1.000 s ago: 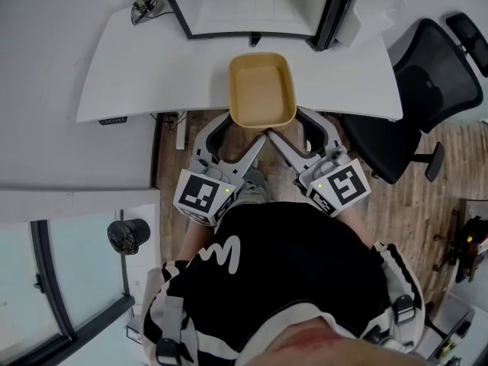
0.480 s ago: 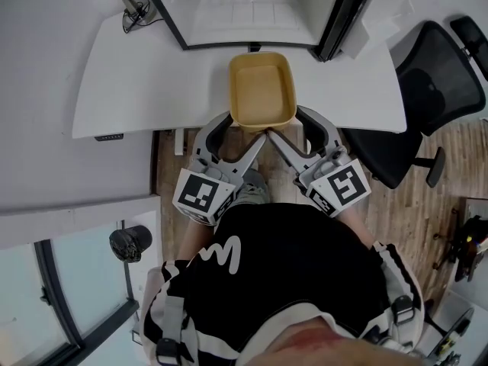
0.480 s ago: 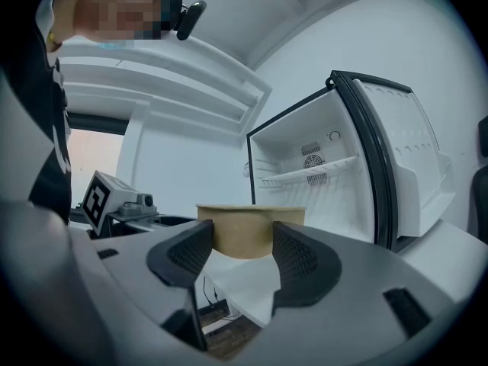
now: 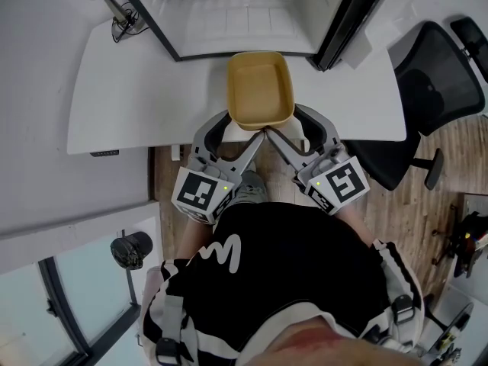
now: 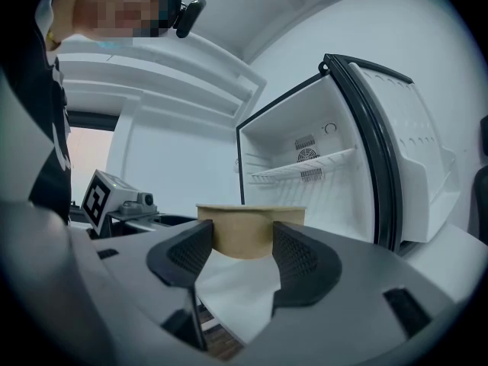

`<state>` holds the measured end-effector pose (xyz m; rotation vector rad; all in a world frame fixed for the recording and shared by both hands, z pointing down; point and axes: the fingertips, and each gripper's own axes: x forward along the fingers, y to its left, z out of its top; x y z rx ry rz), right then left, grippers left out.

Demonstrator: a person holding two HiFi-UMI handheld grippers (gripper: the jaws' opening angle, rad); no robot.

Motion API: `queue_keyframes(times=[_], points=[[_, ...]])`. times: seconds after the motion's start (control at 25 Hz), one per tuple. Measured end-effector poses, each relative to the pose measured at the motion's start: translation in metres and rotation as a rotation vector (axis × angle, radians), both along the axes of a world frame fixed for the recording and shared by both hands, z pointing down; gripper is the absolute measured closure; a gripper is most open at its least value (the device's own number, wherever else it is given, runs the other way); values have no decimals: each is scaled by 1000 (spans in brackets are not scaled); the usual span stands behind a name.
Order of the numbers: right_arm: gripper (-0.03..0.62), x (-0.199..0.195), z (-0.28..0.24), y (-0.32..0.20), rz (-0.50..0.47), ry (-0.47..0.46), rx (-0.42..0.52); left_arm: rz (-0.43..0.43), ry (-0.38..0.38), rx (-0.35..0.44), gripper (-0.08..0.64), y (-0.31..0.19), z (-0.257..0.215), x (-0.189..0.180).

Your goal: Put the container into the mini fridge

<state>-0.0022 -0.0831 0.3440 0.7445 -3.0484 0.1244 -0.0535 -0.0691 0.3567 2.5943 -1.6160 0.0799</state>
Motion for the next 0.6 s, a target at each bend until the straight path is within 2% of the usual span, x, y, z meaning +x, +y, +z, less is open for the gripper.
queue_keyframes(times=[0.6], points=[[336,-23,0,-44,26,-4,-35,29,9,-16,275,-44,-1,-23]])
